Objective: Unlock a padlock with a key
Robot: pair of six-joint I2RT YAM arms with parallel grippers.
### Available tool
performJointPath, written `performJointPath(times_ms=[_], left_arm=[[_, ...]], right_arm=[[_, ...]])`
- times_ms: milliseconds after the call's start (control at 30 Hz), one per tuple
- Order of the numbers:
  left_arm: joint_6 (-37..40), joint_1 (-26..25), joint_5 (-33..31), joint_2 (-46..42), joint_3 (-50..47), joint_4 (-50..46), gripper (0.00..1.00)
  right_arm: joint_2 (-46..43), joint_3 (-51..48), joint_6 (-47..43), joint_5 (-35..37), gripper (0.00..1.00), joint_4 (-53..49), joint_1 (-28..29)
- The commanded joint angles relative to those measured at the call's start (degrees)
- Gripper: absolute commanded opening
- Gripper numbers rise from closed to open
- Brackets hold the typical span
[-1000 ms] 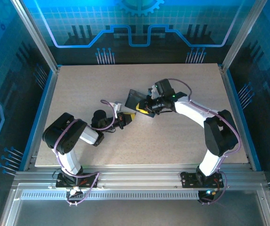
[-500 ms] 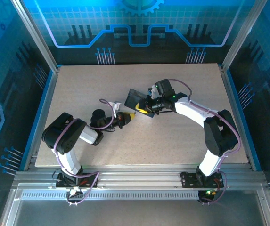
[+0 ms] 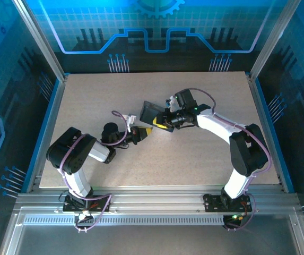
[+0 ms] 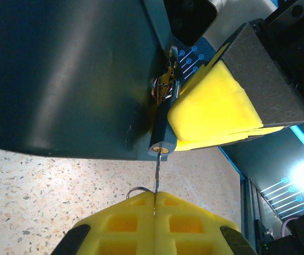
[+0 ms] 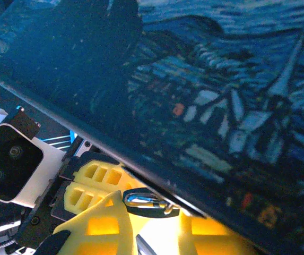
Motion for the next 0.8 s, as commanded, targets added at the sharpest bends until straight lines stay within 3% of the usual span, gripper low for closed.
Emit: performJointPath(times_ms=[0,467,767], left_arm=[[1.59,-0.03,-2.25,-0.28,3.49,6.18,0.0],[16.48,-6.92,-16.05,-3.97,-0.16,4.81,0.0],[15.53,-7.14,-14.69,-2.08,1.77,3.59,0.0]], right_arm=[[0.02,0.97,-1.77,-7.19,0.0,-4.36,2.51],[1.84,4.28,-0.1,-4.29,0.0,-8.91,4.36],[2.75,4.71,-0.15,-2.79,0.0,-8.27,5.12]])
